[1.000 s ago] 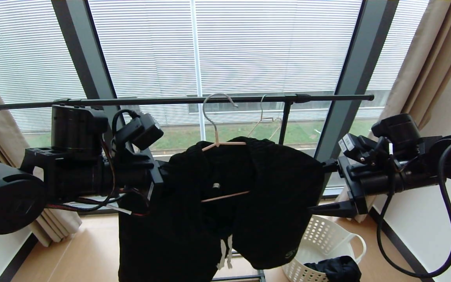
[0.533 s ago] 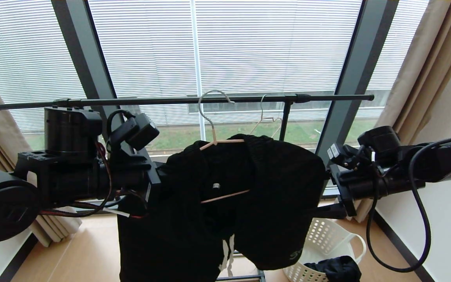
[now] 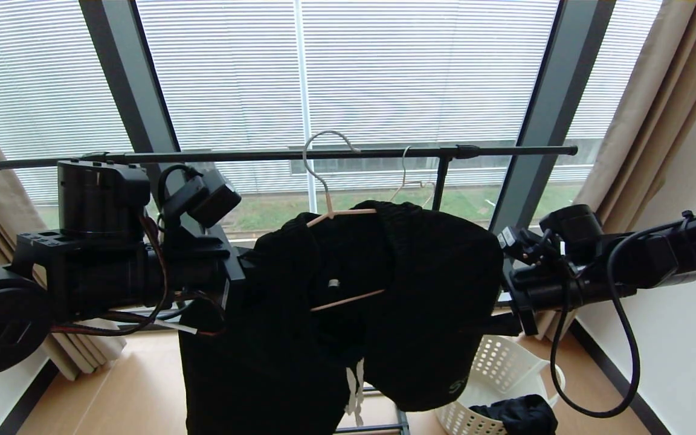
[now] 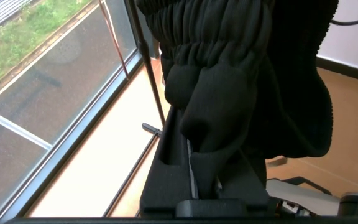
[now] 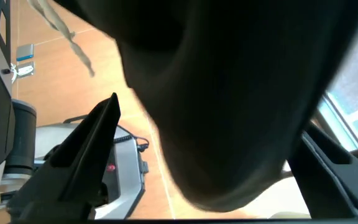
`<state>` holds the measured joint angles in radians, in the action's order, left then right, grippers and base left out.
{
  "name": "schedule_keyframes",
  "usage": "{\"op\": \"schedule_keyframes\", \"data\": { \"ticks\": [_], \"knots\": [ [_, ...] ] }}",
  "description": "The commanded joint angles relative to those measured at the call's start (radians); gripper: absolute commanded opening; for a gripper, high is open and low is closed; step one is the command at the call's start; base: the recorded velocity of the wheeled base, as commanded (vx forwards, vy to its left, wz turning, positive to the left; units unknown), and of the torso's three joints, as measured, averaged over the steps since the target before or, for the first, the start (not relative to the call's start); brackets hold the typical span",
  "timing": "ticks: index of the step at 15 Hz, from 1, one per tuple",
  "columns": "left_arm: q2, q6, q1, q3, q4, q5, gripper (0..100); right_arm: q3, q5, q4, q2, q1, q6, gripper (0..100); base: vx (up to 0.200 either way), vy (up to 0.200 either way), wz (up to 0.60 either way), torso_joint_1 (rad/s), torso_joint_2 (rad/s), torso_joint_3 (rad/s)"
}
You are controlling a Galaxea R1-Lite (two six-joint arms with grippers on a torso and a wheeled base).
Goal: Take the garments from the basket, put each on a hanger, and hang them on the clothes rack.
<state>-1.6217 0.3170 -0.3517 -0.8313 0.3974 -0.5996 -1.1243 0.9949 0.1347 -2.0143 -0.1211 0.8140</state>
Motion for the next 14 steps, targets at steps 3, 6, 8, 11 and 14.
{"op": "schedule_keyframes", "data": {
  "ticks": [3, 6, 8, 11, 14],
  "knots": [
    [0.009, -0.004, 0.003, 0.0, 0.0, 0.0, 0, 0.003, -0.001, 0.0, -0.004, 0.001, 0.002, 0, 0.0, 0.0, 0.0, 0.0, 0.0, 0.0],
    [0.016, -0.006, 0.008, 0.014, 0.003, 0.0, 0, 0.004, 0.001, -0.021, -0.004, 0.026, 0.002, 0, 0.0, 0.0, 0.0, 0.0, 0.0, 0.0],
    [0.02, -0.006, 0.01, 0.021, 0.014, 0.0, 0, 0.006, -0.001, -0.038, -0.006, 0.035, 0.002, 0, 0.0, 0.0, 0.0, 0.0, 0.0, 0.0],
    [0.031, -0.007, 0.025, 0.029, 0.015, 0.0, 0, 0.006, -0.002, -0.04, -0.018, 0.058, 0.007, 0, 0.0, 0.0, 0.0, 0.0, 0.0, 0.0],
    [0.037, -0.007, 0.045, 0.035, 0.015, 0.0, 0, 0.006, -0.009, -0.043, -0.024, 0.077, 0.008, 0, 0.0, 0.0, 0.0, 0.0, 0.0, 0.0]
  ]
}}
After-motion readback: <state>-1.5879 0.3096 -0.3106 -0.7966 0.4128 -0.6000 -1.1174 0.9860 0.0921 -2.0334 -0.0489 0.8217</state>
